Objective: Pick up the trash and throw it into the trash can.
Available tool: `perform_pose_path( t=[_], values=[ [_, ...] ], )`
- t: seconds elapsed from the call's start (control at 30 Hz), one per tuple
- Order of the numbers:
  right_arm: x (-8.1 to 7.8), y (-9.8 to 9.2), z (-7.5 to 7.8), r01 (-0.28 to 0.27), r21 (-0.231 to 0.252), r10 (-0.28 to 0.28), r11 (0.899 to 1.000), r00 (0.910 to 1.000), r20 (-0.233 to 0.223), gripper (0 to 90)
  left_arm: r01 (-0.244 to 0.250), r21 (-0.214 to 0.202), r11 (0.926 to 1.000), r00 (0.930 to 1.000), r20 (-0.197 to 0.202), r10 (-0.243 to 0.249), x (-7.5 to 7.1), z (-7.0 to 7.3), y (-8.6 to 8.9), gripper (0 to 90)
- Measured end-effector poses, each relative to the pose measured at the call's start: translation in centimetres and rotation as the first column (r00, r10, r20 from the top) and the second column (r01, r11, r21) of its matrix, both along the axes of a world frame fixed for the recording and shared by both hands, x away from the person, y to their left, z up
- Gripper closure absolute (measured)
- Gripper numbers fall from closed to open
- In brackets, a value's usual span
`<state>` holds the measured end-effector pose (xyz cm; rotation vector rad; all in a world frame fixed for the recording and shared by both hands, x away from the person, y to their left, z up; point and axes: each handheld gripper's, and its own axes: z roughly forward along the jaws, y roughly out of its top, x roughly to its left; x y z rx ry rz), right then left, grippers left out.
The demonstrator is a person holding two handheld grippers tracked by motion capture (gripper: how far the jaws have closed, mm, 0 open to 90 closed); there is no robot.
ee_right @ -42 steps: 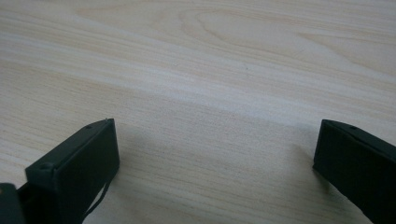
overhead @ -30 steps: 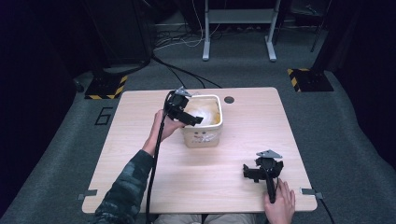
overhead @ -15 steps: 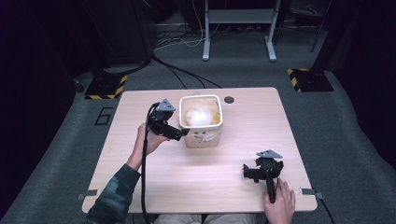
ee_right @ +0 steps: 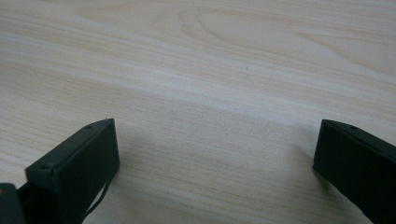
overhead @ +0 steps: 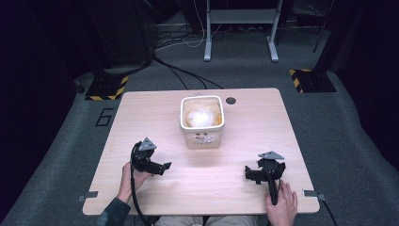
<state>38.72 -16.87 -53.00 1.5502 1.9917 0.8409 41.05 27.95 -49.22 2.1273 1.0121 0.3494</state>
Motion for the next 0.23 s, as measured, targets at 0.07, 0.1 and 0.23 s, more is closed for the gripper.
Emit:
perform_pose_path(
  t=[0.07,0.1,0.23],
  values=[
    [0.0,0.0,0.0,0.0,0.0,0.0,1.0,1.0,0.0,0.0,-0.027,0.002,0.9996,0.9996,-0.011,0.027,-0.4,-1.1,0.7,0.0],
    [0.0,0.0,0.0,0.0,0.0,0.0,1.0,1.0,0.0,0.0,-0.032,0.005,0.9995,0.9994,-0.008,0.032,-0.6,-1.4,1.0,0.0],
    [0.0,0.0,0.0,0.0,0.0,0.0,1.0,1.0,0.0,0.0,-0.075,-0.003,0.9972,0.9972,-0.008,0.075,-1.1,-2.4,1.8,0.0]
  ],
)
